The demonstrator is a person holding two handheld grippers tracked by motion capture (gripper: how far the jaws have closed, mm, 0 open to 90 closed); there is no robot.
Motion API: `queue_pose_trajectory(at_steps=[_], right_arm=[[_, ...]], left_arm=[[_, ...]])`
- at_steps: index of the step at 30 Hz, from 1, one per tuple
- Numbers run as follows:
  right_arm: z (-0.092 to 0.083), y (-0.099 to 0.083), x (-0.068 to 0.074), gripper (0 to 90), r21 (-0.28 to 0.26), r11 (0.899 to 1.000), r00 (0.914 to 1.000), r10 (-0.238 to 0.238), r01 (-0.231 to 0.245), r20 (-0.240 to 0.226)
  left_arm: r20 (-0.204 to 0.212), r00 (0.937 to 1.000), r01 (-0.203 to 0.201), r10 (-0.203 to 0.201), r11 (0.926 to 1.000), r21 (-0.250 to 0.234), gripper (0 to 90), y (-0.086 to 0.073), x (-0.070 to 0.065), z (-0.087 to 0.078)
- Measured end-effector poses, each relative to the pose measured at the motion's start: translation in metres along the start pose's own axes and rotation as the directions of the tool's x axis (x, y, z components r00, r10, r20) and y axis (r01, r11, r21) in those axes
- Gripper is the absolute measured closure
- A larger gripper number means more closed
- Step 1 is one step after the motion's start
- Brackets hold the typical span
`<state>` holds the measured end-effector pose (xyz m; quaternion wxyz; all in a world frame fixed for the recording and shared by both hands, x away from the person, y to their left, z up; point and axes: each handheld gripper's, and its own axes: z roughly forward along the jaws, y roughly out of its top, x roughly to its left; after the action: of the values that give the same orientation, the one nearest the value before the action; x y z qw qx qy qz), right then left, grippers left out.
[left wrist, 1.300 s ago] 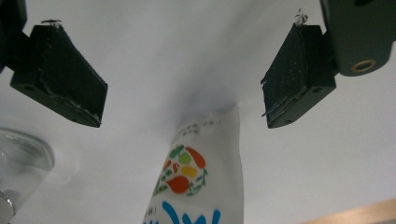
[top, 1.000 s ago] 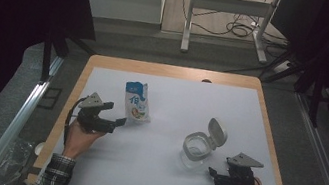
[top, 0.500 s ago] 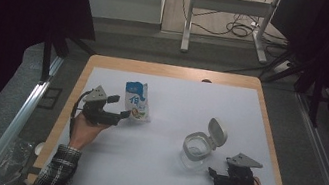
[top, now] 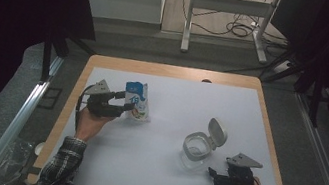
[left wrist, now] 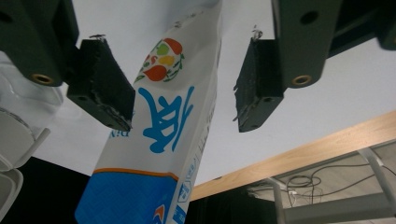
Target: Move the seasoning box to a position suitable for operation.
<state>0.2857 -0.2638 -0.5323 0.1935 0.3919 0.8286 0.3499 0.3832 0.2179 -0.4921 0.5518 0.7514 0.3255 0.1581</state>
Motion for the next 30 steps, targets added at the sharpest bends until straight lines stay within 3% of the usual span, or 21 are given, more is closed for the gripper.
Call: queue_pose_trajectory(at_steps=[10,17,30], right_arm=[[0.0,0.0,0.0,21.4,0.0,1.0,1.0,0.0,0.0,-0.001],[0.0,0.0,0.0,21.4,0.0,1.0,1.0,0.001,-0.001,-0.001],[0.0,0.0,0.0,21.4,0.0,1.0,1.0,0.001,-0.001,-0.001]], left_arm=[[0.011,0.999,-0.043,0.043,0.9991,-0.003,52.4,0.002,0.004,0.008],[0.049,0.9982,-0.034,0.035,0.9993,-0.018,66.4,0.002,0.01,0.011],[0.048,0.9969,-0.063,0.063,0.998,-0.003,88.5,0.003,0.009,0.013]])
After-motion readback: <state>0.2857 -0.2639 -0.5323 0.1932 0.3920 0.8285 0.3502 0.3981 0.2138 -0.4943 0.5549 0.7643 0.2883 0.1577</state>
